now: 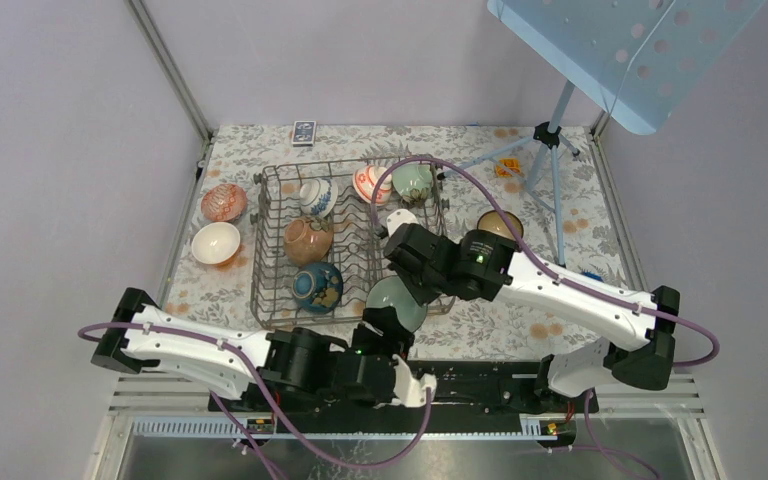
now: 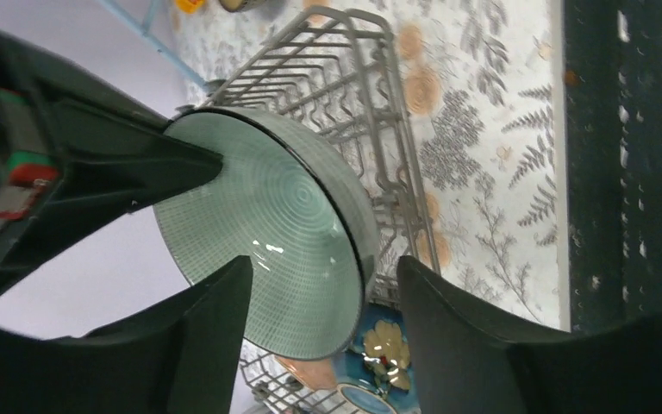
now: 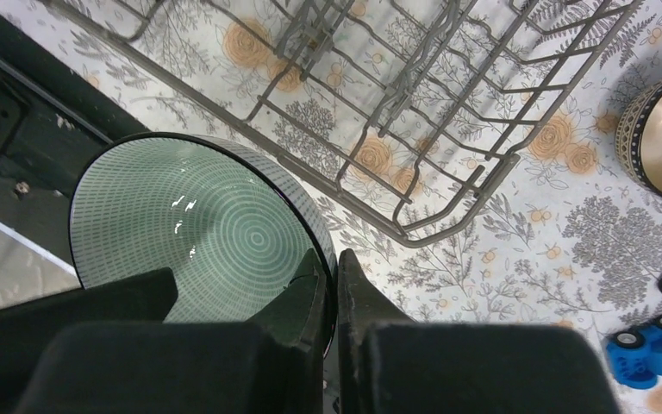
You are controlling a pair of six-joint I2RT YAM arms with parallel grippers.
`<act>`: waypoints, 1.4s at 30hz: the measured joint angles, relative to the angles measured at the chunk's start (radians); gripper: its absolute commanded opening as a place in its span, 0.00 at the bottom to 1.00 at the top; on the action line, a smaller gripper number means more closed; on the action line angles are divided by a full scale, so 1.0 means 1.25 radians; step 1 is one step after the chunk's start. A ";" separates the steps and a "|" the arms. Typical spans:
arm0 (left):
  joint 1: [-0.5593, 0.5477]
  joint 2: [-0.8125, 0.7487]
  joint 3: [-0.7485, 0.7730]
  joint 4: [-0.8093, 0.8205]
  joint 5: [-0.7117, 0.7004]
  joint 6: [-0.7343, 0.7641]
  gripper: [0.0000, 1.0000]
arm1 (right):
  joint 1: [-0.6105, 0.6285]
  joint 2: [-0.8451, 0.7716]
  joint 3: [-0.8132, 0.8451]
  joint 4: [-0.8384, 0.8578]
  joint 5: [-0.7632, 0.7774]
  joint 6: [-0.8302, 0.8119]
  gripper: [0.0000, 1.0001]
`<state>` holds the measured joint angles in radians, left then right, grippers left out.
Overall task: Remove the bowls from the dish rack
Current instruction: Place the bowl at the center of the board.
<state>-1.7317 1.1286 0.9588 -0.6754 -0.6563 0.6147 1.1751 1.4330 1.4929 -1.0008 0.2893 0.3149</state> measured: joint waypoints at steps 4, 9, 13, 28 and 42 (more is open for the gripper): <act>0.003 -0.002 0.006 0.045 -0.061 -0.060 0.99 | 0.002 -0.022 -0.014 0.030 0.032 0.038 0.00; 0.003 -0.011 0.020 0.066 -0.135 -0.162 0.99 | 0.002 -0.082 -0.041 0.071 0.120 0.087 0.00; 0.003 -0.031 0.039 0.075 -0.205 -0.274 0.99 | -0.004 -0.153 -0.082 0.097 0.212 0.129 0.00; 0.345 -0.193 -0.018 0.302 -0.055 -0.956 0.99 | -0.096 -0.331 -0.324 0.146 0.321 0.290 0.00; 0.498 0.114 0.152 0.143 0.232 -1.313 0.87 | -0.096 -0.331 -0.353 0.147 0.320 0.421 0.00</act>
<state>-1.1095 1.2716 1.1488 -0.4965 -0.3660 -1.0264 1.0546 1.0195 1.0512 -0.8165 0.6891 0.8417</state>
